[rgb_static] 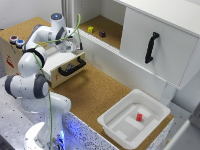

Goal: Push down the green button to turn on the green light

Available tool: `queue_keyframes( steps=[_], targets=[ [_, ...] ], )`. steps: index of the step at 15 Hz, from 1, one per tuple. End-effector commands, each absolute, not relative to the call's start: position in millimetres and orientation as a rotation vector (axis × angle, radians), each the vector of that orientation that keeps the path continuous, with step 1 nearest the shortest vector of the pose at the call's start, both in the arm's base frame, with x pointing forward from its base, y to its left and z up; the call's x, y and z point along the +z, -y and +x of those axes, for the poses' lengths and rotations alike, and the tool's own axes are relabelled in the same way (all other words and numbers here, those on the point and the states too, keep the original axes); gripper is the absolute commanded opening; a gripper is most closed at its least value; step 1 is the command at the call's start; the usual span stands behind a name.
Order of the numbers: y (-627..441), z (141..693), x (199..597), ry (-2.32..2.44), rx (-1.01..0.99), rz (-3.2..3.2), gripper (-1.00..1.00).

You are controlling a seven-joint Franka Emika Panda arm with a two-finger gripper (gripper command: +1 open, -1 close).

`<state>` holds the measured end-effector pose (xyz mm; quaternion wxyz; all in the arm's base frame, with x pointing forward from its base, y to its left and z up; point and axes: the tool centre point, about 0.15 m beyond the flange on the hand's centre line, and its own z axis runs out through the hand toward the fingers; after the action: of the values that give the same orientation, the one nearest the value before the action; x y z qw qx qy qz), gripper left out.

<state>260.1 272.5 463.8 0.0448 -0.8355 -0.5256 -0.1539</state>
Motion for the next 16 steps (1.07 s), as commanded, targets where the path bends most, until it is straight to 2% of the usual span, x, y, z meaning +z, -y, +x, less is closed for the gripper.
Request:
queue_keyframes(
  steps=[1, 10, 11, 16],
  targets=[
    [-336.2, 202.9, 480.0, 1.932, -0.314, -2.358, 1.0],
    [-397.7, 163.4, 491.0, 2.238, -0.218, -2.091, 1.0],
    [-403.3, 164.3, 492.4, 2.225, -0.192, -2.08, -1.0],
    [-427.1, 170.9, 500.3, 2.233, -0.141, -2.025, -1.0]
  ],
)
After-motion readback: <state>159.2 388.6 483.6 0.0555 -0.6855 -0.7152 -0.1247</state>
